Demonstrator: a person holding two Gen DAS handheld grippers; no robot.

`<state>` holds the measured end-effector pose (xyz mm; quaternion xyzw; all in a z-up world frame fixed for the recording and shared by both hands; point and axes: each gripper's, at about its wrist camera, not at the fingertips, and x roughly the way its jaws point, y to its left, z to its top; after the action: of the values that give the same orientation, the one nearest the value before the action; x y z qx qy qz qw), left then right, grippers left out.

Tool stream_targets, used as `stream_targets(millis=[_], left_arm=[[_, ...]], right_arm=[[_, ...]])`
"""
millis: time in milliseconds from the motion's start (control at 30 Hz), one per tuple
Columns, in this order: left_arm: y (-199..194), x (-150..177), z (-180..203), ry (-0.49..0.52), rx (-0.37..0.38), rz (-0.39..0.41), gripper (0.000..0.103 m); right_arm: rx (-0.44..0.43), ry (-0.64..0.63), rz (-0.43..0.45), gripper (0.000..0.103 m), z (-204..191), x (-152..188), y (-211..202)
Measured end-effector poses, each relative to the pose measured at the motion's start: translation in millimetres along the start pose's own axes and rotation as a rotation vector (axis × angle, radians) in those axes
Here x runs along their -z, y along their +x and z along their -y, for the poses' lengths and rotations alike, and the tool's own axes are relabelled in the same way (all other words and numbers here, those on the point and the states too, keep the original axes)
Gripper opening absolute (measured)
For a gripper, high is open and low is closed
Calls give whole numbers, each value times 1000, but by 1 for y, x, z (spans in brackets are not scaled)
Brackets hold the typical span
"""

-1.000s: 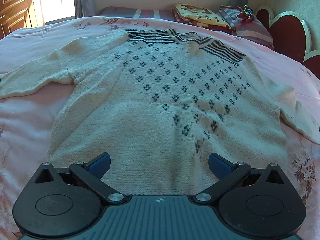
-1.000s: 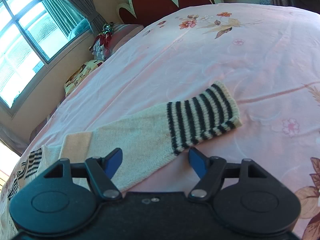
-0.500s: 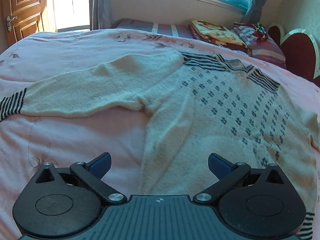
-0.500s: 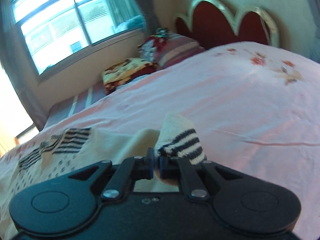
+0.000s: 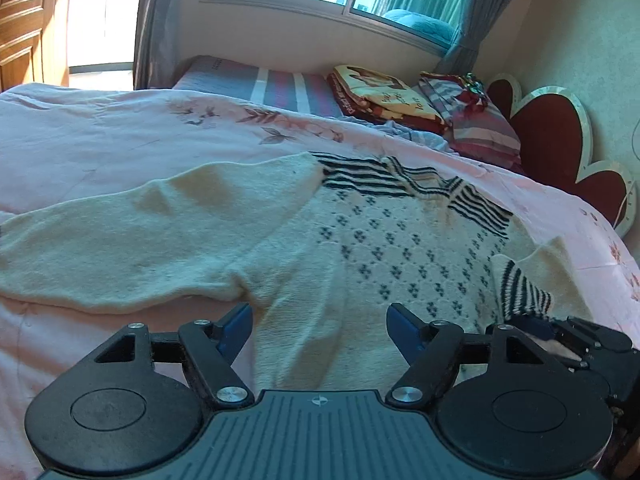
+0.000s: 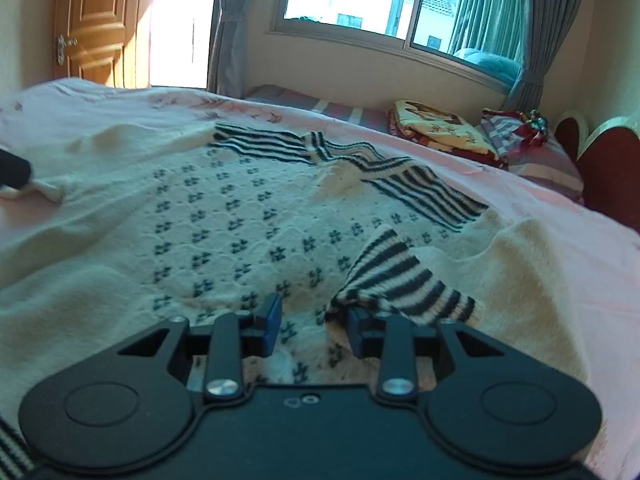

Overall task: Fold small clothes
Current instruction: 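Carry the sleeve across the sweater body and open the right gripper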

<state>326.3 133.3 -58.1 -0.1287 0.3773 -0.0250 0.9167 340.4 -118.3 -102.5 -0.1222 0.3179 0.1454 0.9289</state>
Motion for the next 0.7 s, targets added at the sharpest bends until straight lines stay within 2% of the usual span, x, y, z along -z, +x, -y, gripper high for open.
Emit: stream_targets(millis=[100, 200, 367, 433, 467, 500, 533, 567, 600, 700], left_arm=[[23, 1, 41, 62, 69, -22, 74], [43, 6, 91, 139, 160, -49, 74], [62, 25, 185, 453, 131, -50, 74], [68, 29, 208, 524, 115, -26, 74], [70, 30, 218, 539, 111, -5, 68], [73, 30, 224, 547, 92, 8, 60], [77, 29, 229, 545, 60, 26, 57], [79, 26, 230, 525, 44, 41, 47], [81, 23, 228, 480, 45, 43, 32], [75, 14, 204, 283, 65, 68, 18]], right_arm=[[22, 20, 15, 36, 18, 19, -25], [28, 95, 32, 36, 44, 33, -46], [66, 324, 49, 36, 99, 54, -77], [74, 387, 48, 37, 117, 62, -85], [76, 407, 50, 38, 123, 64, -88], [75, 426, 50, 38, 128, 68, -90], [72, 450, 49, 38, 134, 71, -92], [66, 475, 49, 38, 139, 73, -93], [59, 500, 50, 38, 143, 75, -93], [18, 588, 57, 38, 157, 79, -94]])
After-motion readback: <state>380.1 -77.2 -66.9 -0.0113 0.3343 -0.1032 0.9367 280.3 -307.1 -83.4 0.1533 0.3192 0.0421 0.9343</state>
